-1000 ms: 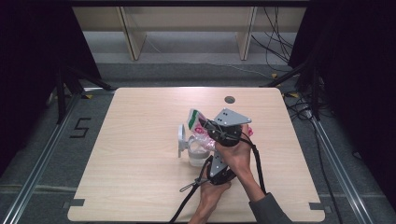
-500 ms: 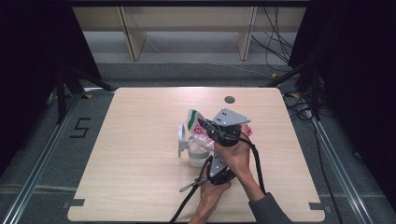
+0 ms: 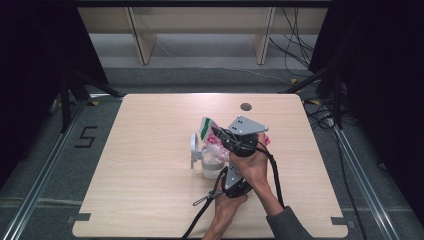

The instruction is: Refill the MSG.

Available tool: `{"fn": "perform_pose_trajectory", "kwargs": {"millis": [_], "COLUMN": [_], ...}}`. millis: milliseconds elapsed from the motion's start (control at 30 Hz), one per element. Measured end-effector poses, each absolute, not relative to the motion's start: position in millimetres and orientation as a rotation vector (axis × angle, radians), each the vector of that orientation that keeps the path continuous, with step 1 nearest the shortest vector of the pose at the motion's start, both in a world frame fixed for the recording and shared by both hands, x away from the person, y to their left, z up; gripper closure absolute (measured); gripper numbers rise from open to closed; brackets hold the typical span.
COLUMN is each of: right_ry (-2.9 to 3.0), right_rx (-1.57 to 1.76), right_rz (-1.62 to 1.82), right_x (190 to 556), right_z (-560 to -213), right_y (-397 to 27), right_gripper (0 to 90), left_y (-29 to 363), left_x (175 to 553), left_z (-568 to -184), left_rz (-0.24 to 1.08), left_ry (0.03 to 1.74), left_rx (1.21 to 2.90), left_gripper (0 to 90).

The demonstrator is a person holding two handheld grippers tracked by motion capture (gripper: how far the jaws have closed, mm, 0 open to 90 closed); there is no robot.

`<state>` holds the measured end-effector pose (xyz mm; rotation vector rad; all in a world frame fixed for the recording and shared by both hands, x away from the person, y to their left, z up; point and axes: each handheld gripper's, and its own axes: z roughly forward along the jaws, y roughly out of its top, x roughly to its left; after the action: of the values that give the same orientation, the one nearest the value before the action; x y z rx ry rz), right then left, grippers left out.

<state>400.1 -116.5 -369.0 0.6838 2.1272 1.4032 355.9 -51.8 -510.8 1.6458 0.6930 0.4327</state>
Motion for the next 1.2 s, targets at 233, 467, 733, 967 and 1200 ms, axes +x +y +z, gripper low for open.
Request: {"fn": "perform_pose_trajectory", "kwargs": {"millis": [233, 467, 733, 967, 1200], "right_ry": [2.132, 2.118, 2.126, 2.123, 2.127], "right_rx": [0.673, 0.655, 0.65, 0.65, 0.642], "right_rz": [1.398, 1.408, 1.399, 1.382, 1.38], "right_x": [400.4, 400.5, 400.0, 399.8, 400.4], "right_z": [-368.5, -368.8, -368.7, -369.0, -369.7], "right_y": [-117.5, -115.8, -114.0, -114.0, -113.2], "right_gripper": [90.0, 90.0, 89.9, 89.8, 89.8], "left_y": [-51.8, -51.1, -54.6, -58.0, -58.1], "left_x": [356.1, 356.9, 356.5, 356.7, 357.0], "left_z": [-510.9, -511.0, -510.5, -510.2, -510.5], "left_rz": [0.436, 0.436, 0.418, 0.394, 0.398], "left_ry": [0.693, 0.691, 0.716, 0.733, 0.731], "left_rx": [1.644, 1.644, 1.589, 1.545, 1.55], "left_gripper": [74.3, 74.3, 74.3, 74.3, 74.3]}}
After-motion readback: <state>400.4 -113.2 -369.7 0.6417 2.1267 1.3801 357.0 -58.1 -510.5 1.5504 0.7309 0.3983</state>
